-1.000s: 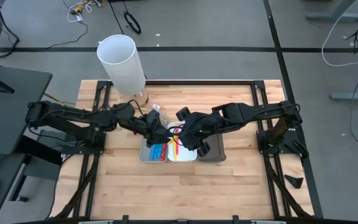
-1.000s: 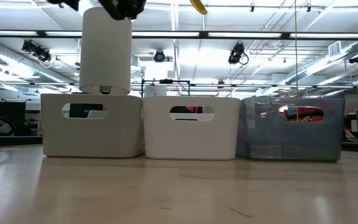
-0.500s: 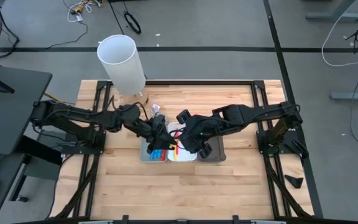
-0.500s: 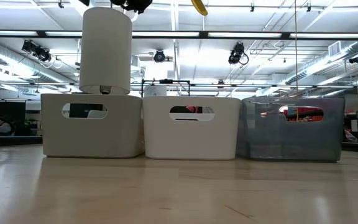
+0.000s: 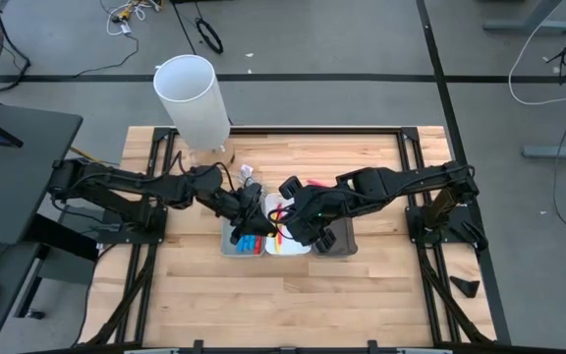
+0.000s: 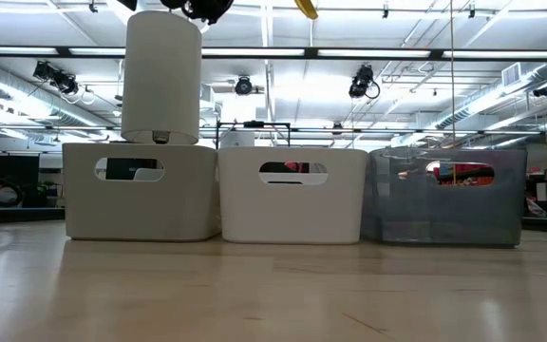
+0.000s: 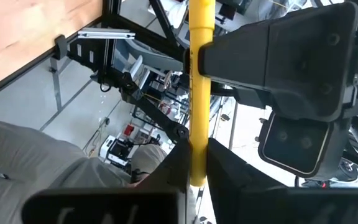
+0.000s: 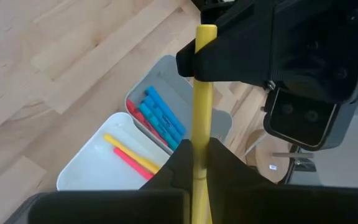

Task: Pick & Place Markers
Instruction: Put the yellow pen into the white bin

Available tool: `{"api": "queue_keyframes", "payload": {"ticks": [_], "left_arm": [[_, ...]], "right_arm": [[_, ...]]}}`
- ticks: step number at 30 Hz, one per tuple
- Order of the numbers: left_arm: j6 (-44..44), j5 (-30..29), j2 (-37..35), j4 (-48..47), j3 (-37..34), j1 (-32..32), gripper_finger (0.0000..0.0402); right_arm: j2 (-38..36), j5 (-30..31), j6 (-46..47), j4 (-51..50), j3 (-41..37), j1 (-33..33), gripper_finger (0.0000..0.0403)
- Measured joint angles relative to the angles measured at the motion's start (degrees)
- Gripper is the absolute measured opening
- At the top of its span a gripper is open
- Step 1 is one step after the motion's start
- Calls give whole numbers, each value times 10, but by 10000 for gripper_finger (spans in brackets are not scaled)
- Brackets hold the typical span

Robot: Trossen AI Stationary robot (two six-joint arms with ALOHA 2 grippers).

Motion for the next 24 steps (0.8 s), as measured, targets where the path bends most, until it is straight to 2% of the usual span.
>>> {"api": "queue_keyframes", "payload": {"ticks": [5,11,17,24], "left_arm": [[9,0,0,-1,0,-1,38],[39,-39,0,-34,0,-1,32],[81,-73,-1,-124,0,-1,32],[109,-142,-1,-249,0,-6,32]], "right_arm": [[0,0,29,0,0,1,37],[-9,0,74,-44,0,4,86],[-32,-2,158,-93,0,4,116],[-59,-2,204,-159,0,3,122]]}}
